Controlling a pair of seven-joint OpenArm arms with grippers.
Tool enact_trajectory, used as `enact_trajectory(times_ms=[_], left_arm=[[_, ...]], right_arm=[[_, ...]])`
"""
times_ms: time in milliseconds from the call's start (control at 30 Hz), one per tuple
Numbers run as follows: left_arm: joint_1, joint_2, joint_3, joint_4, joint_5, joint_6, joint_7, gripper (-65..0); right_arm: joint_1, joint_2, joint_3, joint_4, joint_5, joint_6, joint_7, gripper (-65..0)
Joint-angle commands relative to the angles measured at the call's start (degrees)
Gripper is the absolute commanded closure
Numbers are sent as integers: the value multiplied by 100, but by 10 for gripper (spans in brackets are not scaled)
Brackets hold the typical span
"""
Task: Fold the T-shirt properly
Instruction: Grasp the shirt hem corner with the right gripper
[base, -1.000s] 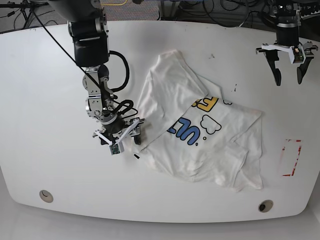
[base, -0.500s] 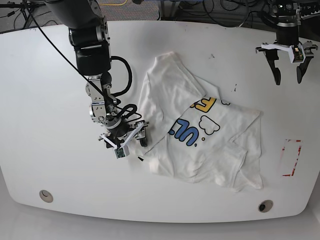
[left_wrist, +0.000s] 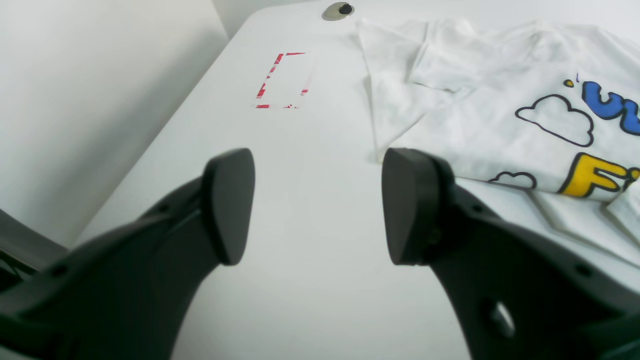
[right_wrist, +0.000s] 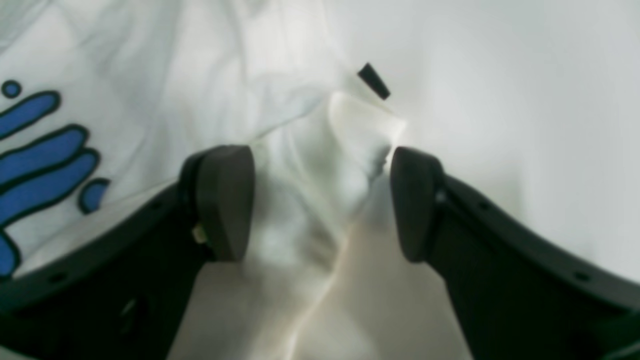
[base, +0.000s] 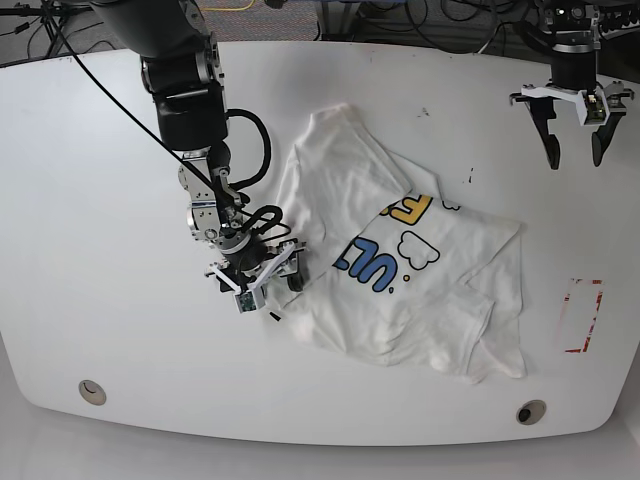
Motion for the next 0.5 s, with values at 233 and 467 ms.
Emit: enact_trajectory(times_ms=[233,467], left_arm=[[19,-33,-27,103,-21,1,-163,-375],[-7,-43,-30,59,-19,-15,-106,-375]], right_arm=[[119,-50,60,200,193,4,-46,-406],[128,-48,42,219,165,3,-48,-348]])
